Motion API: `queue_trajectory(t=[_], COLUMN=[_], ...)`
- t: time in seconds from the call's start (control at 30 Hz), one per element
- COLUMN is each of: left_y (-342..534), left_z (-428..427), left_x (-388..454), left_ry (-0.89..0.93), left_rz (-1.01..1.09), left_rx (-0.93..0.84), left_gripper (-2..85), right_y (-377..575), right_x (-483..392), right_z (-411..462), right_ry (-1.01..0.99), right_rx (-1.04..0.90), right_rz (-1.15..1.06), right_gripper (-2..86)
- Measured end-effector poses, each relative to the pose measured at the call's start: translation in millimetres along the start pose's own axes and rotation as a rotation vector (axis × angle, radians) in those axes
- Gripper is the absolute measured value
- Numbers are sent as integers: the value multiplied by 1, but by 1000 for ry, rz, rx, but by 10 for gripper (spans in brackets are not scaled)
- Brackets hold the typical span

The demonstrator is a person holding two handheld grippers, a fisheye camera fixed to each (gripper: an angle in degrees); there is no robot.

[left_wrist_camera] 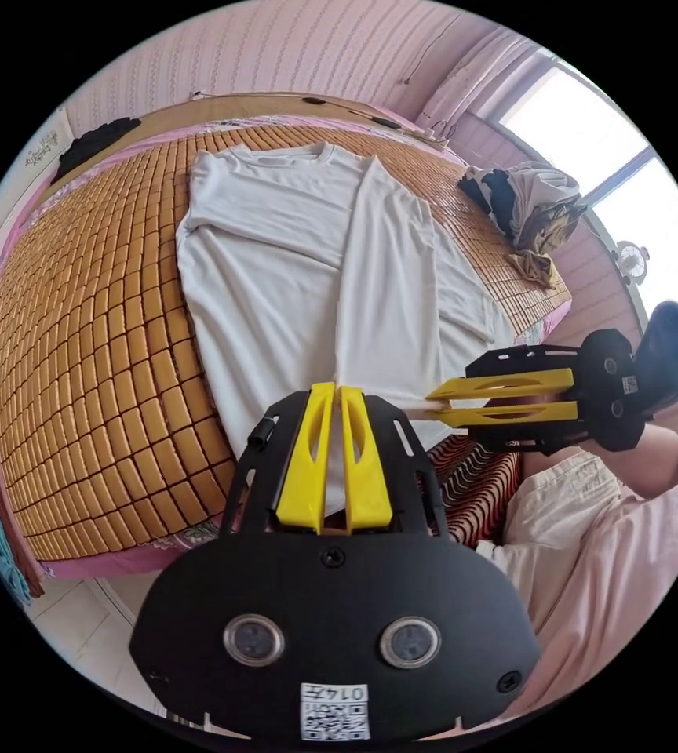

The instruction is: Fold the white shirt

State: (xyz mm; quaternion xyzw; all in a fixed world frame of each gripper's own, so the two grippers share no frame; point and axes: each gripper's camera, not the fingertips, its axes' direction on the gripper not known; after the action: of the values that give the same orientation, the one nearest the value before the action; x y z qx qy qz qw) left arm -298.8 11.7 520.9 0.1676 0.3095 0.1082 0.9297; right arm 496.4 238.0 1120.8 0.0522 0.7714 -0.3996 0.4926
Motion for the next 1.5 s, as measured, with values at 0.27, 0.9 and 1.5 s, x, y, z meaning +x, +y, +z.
queue_trajectory(t=[0.27,0.9,1.5], left_y=[6,-319,-496], left_z=[4,47,227], left_x=[-20,25,76], left_ry=[48,103,-4], left_rz=[-2,282,222], left_rx=[-23,160,31], left_gripper=[49,40,-2], right_y=[25,58,143], right_x=[61,409,492], right_z=[-6,-3,-20], right_ry=[-13,301,214], right_rx=[-32,16,289], right_rz=[7,404,344], right_gripper=[64,83,12])
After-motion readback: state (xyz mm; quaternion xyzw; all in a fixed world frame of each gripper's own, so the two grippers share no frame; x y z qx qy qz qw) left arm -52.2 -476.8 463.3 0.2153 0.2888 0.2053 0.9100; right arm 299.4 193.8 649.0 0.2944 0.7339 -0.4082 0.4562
